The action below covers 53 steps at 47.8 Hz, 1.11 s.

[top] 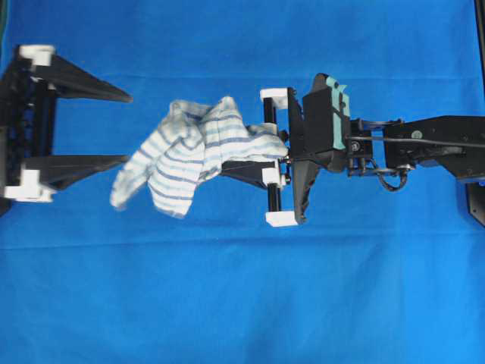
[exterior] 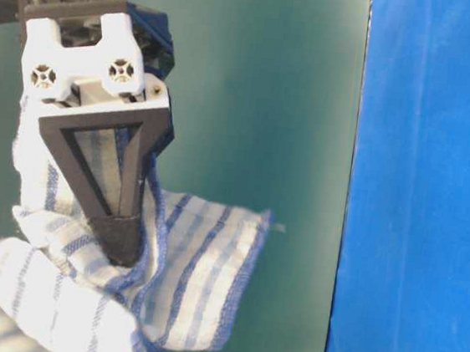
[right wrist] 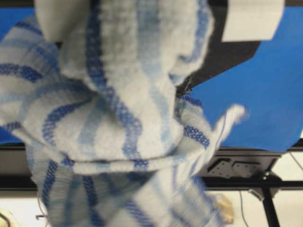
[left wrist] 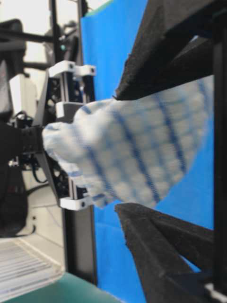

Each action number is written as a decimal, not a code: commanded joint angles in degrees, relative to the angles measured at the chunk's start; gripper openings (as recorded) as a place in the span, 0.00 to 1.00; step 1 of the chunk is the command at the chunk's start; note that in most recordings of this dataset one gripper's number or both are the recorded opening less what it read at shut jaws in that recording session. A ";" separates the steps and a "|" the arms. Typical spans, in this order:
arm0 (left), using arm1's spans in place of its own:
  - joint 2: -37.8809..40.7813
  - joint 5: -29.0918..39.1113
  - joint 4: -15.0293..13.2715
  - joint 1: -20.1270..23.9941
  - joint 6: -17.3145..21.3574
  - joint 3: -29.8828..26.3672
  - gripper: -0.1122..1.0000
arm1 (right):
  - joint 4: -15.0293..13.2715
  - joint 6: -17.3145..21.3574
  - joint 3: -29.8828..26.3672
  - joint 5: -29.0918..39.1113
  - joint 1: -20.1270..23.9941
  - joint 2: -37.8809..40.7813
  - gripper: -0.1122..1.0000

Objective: Hand over the towel.
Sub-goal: 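Open the left gripper and withdraw it leftward, releasing the towel, then lower the towel with the right gripper onto the table center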

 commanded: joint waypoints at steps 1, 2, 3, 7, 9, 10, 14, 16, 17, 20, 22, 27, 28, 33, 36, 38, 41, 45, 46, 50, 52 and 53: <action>-2.02 1.49 0.00 -0.18 -0.09 -0.18 0.93 | 0.00 0.00 -0.53 -0.18 0.00 -1.67 0.13; -2.29 1.67 -0.09 -0.18 -0.09 -0.09 0.93 | 0.00 0.00 -0.53 -0.18 0.00 -1.67 0.13; -2.37 1.76 -0.09 -0.18 -0.09 0.00 0.93 | 0.00 0.09 -0.53 -0.09 0.00 -1.67 0.13; -2.46 1.93 0.00 -0.18 -0.09 0.18 0.93 | 0.00 0.00 -0.53 -0.09 0.00 -1.67 0.13; -2.37 1.93 0.00 -0.18 -0.09 0.18 0.93 | 0.00 0.00 -0.53 -0.09 0.00 -1.67 0.13; -2.29 1.93 -0.09 -0.18 -0.09 0.26 0.93 | 0.00 0.00 -0.53 -0.09 -0.09 -1.67 0.13; -2.02 1.93 -0.09 -0.18 -0.09 0.18 0.93 | 0.18 0.18 -0.62 0.88 0.00 -1.67 0.13; -1.93 1.85 -0.09 -0.18 -0.09 0.18 0.93 | 0.26 0.26 -0.62 2.11 0.00 -1.67 0.13; -2.02 1.85 -0.09 -0.18 -0.09 0.18 0.93 | 0.26 0.35 -0.70 2.90 -0.09 -1.67 0.13; -2.11 1.85 0.00 -0.18 -0.09 0.18 0.93 | 0.53 0.44 -1.05 6.59 -0.09 -1.32 0.13; -2.29 1.85 0.00 -0.18 -0.09 0.18 0.93 | 0.70 0.44 -1.49 9.67 -0.09 -0.97 0.13; -2.37 1.76 -0.09 -0.18 -0.09 0.18 0.93 | 0.97 0.53 -3.52 18.90 0.00 0.79 0.13; -2.37 1.76 0.00 -0.18 -0.09 0.18 0.93 | 0.97 0.53 -4.22 20.74 -0.09 1.32 0.13; -2.11 1.76 -0.09 -0.18 -0.09 0.18 0.93 | 0.97 0.44 -7.29 29.44 -0.26 5.10 0.13; -1.93 1.49 0.00 -0.18 -0.18 0.09 0.93 | 0.97 0.44 -8.79 32.87 -0.53 7.65 0.13; -1.85 1.41 -0.09 -0.18 -0.09 0.18 0.93 | 0.97 0.44 -9.67 34.19 -0.79 9.40 0.13; -1.85 1.23 0.00 -0.18 -0.18 0.18 0.93 | 0.97 0.44 -10.90 34.98 -1.23 12.57 0.13; -1.85 1.23 0.00 -0.18 -0.09 0.18 0.93 | 0.97 0.44 -11.69 35.24 -1.67 15.73 0.13; -1.85 1.23 0.00 -0.18 -0.09 0.18 0.93 | 0.97 0.44 -11.87 35.24 -1.76 16.44 0.13; -1.76 1.23 -0.09 -0.18 -0.09 0.18 0.93 | 0.97 0.35 -12.13 35.24 -2.29 18.81 0.13; -1.76 1.23 0.00 -0.18 -0.18 0.18 0.93 | 0.97 0.35 -12.22 35.07 -2.46 19.69 0.13; -1.85 1.23 0.00 -0.18 -0.18 0.18 0.93 | 0.97 0.35 -12.22 35.07 -2.55 20.21 0.13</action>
